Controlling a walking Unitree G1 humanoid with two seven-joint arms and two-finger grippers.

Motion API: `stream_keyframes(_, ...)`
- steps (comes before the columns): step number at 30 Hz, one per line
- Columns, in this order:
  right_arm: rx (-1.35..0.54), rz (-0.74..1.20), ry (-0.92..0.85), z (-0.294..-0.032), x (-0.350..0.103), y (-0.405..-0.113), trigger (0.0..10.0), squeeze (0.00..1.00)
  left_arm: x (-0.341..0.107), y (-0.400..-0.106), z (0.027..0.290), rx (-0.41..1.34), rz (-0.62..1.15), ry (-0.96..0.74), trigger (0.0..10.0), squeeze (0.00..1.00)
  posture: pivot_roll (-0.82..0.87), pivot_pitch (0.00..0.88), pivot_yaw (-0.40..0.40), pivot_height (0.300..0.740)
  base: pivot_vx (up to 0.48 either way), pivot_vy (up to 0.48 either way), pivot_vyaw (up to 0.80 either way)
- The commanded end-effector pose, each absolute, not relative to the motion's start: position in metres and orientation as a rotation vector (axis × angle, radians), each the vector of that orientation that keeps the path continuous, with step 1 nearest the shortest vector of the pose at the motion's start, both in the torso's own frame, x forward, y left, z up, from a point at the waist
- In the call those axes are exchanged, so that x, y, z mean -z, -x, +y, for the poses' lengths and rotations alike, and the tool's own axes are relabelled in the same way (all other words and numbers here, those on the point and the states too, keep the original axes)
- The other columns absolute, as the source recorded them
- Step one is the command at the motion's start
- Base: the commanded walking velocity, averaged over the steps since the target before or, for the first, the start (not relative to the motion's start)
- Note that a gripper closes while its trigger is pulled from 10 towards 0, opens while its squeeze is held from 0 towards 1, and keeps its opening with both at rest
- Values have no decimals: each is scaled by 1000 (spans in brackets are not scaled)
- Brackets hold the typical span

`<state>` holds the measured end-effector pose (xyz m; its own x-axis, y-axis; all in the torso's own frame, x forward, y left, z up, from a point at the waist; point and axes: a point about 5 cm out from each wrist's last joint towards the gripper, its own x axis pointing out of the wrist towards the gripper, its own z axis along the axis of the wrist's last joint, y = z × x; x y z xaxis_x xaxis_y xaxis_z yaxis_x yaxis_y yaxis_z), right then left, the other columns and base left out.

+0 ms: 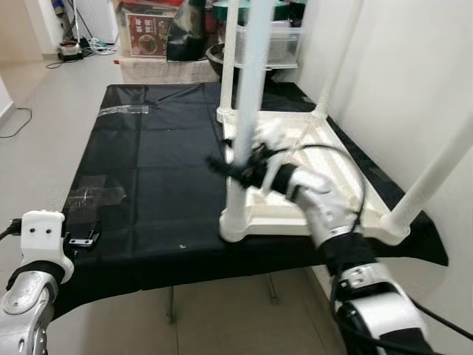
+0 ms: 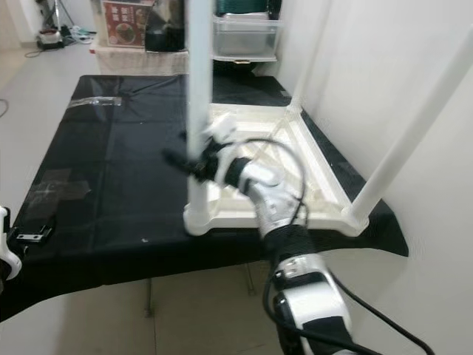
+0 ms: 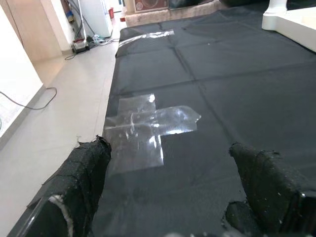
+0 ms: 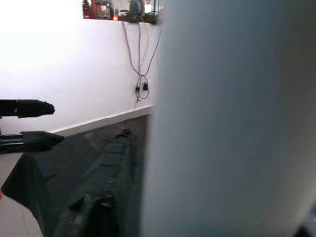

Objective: Building children table

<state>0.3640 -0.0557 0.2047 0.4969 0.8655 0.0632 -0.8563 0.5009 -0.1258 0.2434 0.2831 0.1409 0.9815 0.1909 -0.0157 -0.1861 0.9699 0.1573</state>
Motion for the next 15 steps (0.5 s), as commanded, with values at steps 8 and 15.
stream_keyframes(8,251,241,-86,-136,-138,-385,0,0,-139,-239,282,-199,40,-161,10000,0,113,0,-107,740,0,0,0)
stream_keyframes(15,-24,131,-131,-105,-152,-362,10000,0,-139,-239,285,-204,43,-169,10000,0,99,0,-98,740,0,0,0)
